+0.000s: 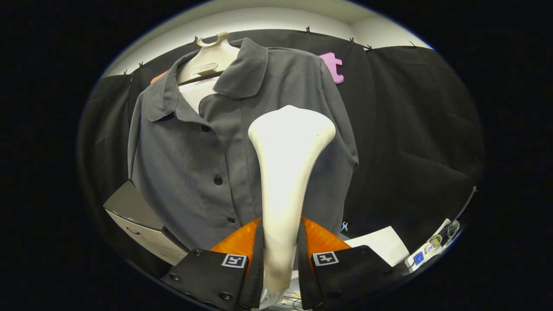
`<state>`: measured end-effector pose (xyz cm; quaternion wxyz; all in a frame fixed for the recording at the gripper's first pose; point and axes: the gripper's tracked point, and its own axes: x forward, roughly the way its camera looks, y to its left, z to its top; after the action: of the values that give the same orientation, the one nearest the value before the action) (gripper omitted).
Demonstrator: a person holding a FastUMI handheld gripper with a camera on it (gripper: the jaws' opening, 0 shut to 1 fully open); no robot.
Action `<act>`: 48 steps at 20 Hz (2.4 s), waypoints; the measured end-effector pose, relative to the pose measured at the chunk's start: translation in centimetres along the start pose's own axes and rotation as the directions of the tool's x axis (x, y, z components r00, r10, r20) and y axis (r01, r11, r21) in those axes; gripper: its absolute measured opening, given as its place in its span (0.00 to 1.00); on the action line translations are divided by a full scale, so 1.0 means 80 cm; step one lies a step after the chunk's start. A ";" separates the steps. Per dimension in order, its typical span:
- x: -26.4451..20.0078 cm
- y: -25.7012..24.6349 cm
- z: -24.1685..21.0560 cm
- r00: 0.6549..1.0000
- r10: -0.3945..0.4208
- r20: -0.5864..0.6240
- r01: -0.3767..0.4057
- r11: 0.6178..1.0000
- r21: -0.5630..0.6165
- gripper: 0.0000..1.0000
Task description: Iron the clothes twice with a garment steamer, once on the left side and once on the right side.
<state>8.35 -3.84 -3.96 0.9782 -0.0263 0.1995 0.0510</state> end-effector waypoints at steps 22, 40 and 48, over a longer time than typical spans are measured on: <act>0.027 -0.016 -0.118 0.986 -0.032 -0.163 0.047 0.995 0.084 0.42; 0.066 -0.032 -0.259 0.937 -0.036 -0.348 0.074 0.993 0.096 0.42; 0.073 -0.034 -0.309 0.909 -0.032 -0.416 0.078 0.992 0.095 0.42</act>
<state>4.41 -7.78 -28.92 0.9149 0.0115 0.4036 0.0059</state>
